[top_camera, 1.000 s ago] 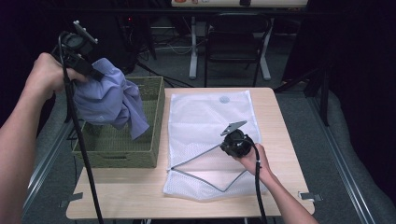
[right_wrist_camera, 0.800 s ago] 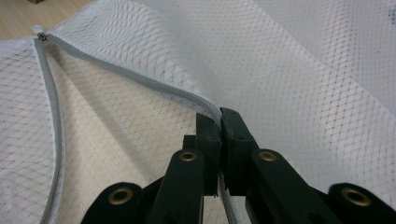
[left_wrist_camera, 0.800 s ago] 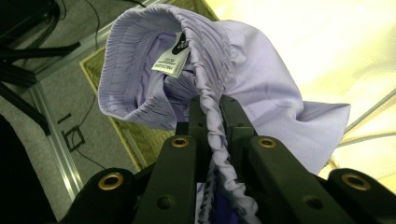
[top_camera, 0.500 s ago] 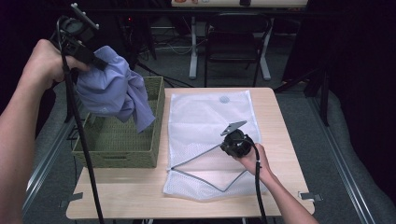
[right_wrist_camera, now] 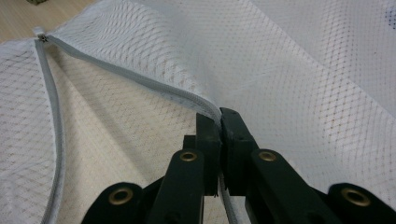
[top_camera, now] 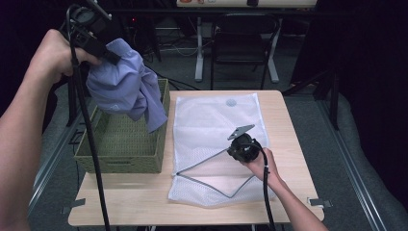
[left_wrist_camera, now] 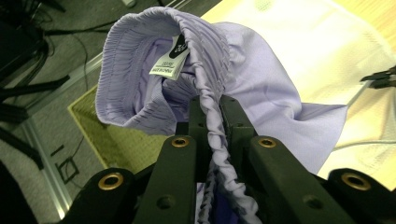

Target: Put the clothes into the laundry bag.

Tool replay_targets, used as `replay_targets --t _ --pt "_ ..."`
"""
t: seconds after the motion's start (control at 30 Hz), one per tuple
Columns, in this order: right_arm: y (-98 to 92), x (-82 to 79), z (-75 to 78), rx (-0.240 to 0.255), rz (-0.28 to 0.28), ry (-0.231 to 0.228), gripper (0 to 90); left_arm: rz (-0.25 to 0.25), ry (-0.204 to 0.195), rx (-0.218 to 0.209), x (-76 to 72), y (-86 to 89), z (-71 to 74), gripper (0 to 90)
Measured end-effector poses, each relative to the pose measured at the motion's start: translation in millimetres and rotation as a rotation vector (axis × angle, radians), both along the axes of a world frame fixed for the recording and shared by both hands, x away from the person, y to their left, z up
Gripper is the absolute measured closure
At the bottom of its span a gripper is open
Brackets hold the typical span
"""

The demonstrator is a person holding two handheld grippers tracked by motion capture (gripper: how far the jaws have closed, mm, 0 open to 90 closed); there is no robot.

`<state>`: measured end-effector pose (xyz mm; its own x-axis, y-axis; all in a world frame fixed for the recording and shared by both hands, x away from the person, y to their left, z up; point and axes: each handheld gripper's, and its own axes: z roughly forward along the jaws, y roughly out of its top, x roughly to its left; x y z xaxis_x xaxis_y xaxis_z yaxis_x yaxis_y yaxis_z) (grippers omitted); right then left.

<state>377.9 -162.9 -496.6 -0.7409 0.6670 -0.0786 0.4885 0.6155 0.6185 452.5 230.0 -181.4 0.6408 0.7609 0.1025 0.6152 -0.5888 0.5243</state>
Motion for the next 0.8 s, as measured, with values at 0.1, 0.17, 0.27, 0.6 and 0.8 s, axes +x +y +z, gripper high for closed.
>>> replay_targets --t 0.1,0.17,0.27,0.6,0.8 --pt "-0.5 0.5 -0.3 0.002 -0.002 0.002 87.3 -0.009 -0.005 -0.002 -0.2 -3.4 2.7 85.1" --pt "-0.3 0.3 -0.2 0.001 -0.003 0.005 87.3 -0.025 -0.009 -0.009 -0.9 -9.0 6.1 85.0" --pt "-0.6 -0.1 0.2 0.0 -0.001 -0.001 87.3 -0.033 -0.01 -0.013 -1.8 -13.7 7.4 85.0" --pt "-1.3 0.6 0.6 -0.004 0.003 -0.009 87.3 -0.123 -0.008 -0.013 -7.5 -43.7 9.4 85.0" --pt "-2.4 0.9 0.2 0.001 -0.005 -0.006 87.4 -0.164 0.005 -0.016 -10.3 -53.4 4.5 85.0"
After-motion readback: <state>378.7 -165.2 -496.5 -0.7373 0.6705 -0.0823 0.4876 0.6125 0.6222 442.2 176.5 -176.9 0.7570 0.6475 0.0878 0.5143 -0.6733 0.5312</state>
